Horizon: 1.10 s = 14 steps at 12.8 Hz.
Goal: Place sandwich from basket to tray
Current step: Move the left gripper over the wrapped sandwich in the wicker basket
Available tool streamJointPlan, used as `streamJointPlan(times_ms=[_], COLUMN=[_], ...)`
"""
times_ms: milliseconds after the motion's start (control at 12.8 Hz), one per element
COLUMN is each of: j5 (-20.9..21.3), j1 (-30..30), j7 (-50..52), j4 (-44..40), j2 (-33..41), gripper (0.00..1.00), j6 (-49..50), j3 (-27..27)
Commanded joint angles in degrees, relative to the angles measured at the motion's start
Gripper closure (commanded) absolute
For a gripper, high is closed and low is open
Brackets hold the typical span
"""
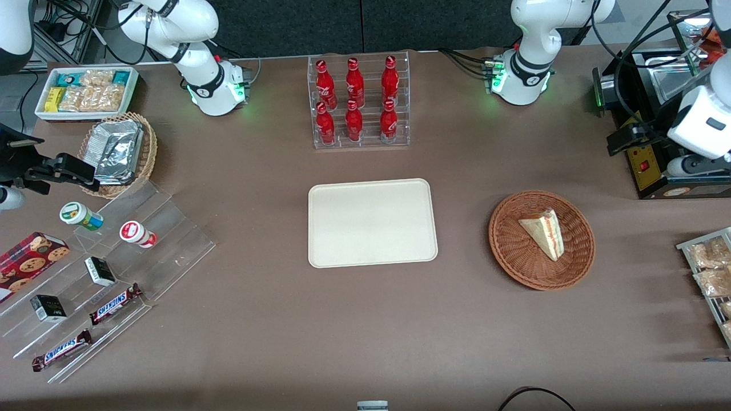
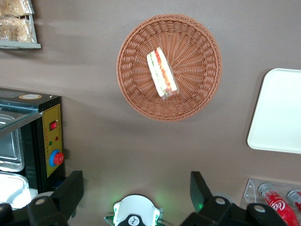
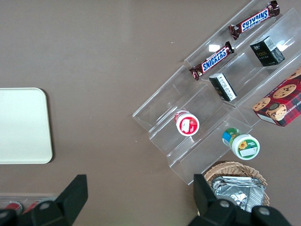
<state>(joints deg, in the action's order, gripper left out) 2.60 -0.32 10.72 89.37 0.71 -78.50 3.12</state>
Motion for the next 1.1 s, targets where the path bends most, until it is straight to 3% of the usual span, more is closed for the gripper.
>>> streamJointPlan(times_ms=[0, 235, 548, 861, 1017], j5=[-0.32, -0.32, -0.41, -0.4, -0.67], j1=[-1.26, -1.35, -1.0, -0.91, -0.82], j7=[-1.31, -1.14, -0.96, 3.15, 10.76], j4=[-0.6, 1.41, 11.5, 21.26, 24.78], j2=[1.04, 0.61, 0.79, 0.7, 0.09], gripper=[0.0, 0.0, 0.0, 0.0, 0.0], j6=[1.77, 0.54, -6.3, -19.82, -26.23], j3=[-1.01, -0.92, -1.1, -1.19, -1.19])
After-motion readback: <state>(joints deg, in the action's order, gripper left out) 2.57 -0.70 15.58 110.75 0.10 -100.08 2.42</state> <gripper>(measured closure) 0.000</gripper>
